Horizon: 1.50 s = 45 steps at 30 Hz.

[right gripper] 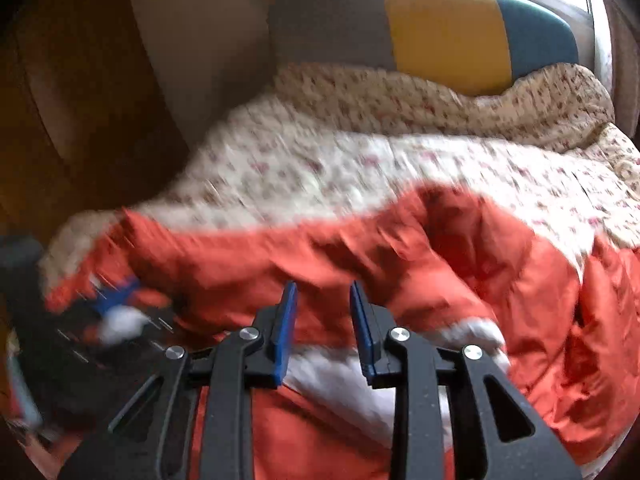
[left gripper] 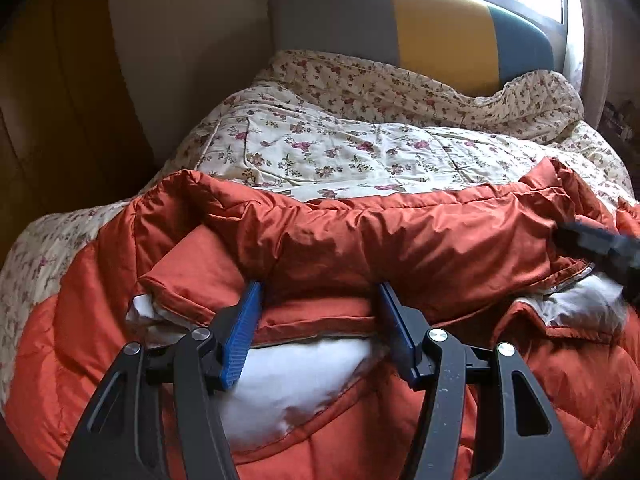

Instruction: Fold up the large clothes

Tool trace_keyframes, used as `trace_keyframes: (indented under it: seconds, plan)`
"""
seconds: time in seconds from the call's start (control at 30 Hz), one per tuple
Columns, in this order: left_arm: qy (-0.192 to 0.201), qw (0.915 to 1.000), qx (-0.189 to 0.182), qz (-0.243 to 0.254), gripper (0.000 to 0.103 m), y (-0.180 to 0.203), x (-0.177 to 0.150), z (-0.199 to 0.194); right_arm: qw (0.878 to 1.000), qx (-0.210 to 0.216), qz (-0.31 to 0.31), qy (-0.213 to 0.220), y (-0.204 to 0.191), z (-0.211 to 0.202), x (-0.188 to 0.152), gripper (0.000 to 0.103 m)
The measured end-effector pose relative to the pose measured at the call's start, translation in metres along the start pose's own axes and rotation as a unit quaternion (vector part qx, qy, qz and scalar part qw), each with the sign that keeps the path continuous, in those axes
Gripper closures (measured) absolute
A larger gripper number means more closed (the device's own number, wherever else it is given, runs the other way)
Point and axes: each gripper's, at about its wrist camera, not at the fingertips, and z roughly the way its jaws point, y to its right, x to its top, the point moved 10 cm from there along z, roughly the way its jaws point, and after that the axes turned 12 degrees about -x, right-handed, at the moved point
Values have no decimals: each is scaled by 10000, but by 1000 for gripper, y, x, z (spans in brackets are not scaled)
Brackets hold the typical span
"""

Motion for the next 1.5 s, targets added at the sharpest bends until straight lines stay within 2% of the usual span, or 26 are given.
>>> trace_keyframes:
  seconds: [0.07,0.13,0.33,0.43,0.53,0.6,0.67,0.73,0.83,1.03,1.17,1.27,1.33,1.5]
  plan:
    - [31,10000,-26,-25,44,0,0,-1,9998,55,-188,51,-17,5,5,76]
    - [70,9999,-73,-81,44,0,-1,-2,9994,206,-190,-178,-31,21,2,77]
    - [158,9995,-190,-172,44,-2,-1,-4,9985,266,-52,-484,-32,55,-22,77]
    - [243,9992,-258,-206,44,-1,2,-11,9989,-29,-292,-359,-36,55,-24,77]
    - [489,9966,-380,-545,44,-6,18,-28,9989,-93,-338,-307,-36,55,-26,77]
    - [688,9946,-154,-756,44,-18,31,-36,9991,-31,-281,-302,-35,55,-26,77]
    - [572,9954,45,-769,44,-26,32,-28,9991,-36,-287,-295,-34,54,-26,77]
    - [337,9981,319,-414,44,-28,22,-7,9992,-30,-286,-284,-34,53,-26,77]
    - [320,9980,477,-254,44,-26,14,0,9992,-37,-293,-254,-32,52,-26,77]
    - [277,9983,364,-364,44,-31,10,4,9999,37,-103,9,-25,28,-17,76]
    - [292,9982,400,-335,44,-30,11,5,9985,-432,221,267,15,4,-9,76]
    - [318,9982,380,-349,44,-31,11,4,9977,-555,398,4,38,18,-19,80]
    - [325,9981,391,-337,44,-30,11,4,9980,-451,427,-101,38,29,-26,80]
    - [275,9981,503,-243,44,-29,11,9,9965,-809,90,-196,32,38,-29,80]
